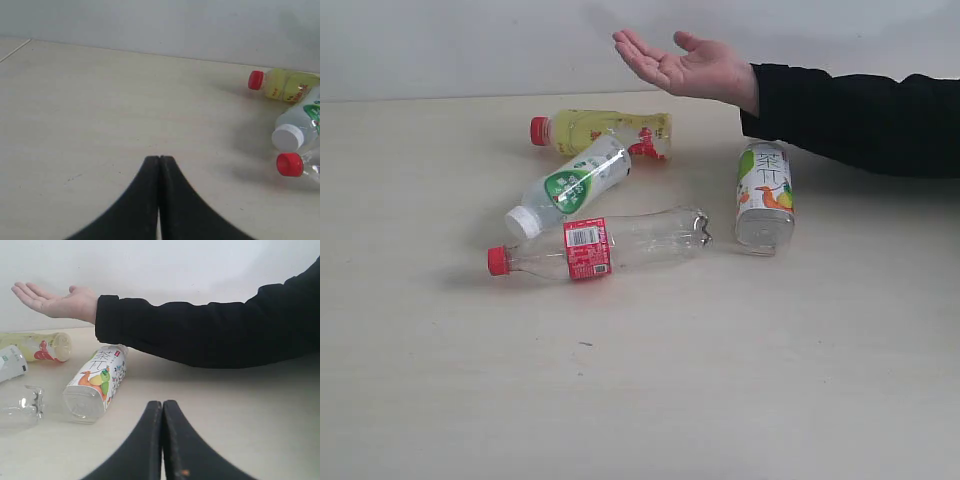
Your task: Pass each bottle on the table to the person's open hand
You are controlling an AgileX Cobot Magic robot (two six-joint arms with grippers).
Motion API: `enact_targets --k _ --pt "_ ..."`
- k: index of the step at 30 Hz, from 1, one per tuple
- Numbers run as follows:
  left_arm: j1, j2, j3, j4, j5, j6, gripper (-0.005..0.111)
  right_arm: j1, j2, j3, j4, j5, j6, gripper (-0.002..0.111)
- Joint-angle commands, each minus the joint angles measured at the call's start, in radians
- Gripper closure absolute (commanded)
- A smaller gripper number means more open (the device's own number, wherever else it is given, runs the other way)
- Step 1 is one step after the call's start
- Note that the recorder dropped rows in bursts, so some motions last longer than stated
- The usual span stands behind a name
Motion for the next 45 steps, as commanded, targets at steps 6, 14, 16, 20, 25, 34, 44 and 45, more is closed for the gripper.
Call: enact_targets --k 6,14,16,20,25,34,44,45 --pt "-0.006 -0.004 0.003 -0.003 -0.004 0.003 0.107 -0.004 -0.007 0.004 -0.004 -0.006 -0.001 0.108" --pt "-0.006 -0.004 0.003 -0.003 -0.004 0.003 0.107 -0.004 -0.007 0.004 -0.004 -0.006 -0.001 0.108" --pt "-0.006 -0.004 0.003 -0.003 -0.004 0.003 0.107 -0.004 -0.007 0.004 -0.004 -0.006 -0.001 0.108" --pt "-0.006 -0.004 0.003 -0.003 -0.004 0.003 0.107 -0.004 -0.007 0.004 -0.004 -0.006 -0.001 0.108" --pt "-0.006 -0.004 0.003 -0.003 -0.004 0.003 0.107 -0.004 -0.007 0.004 -0.004 -0.006 -0.001 0.108" --pt "-0.006 -0.004 0.003 -0.003 -0.004 0.003 0.107 -0.004 -0.007 0.004 -0.004 -0.006 -0.001 0.108" --pt "-0.006 -0.004 0.003 0.080 -0.009 0.088 0.107 -0.004 -0.007 0.004 -0.004 -0.006 -0.001 0.108" --pt "-0.006 -0.004 0.003 0.103 -0.018 0.100 0.107 -0.004 -0.007 0.004 -0.004 -0.006 -0.001 0.108"
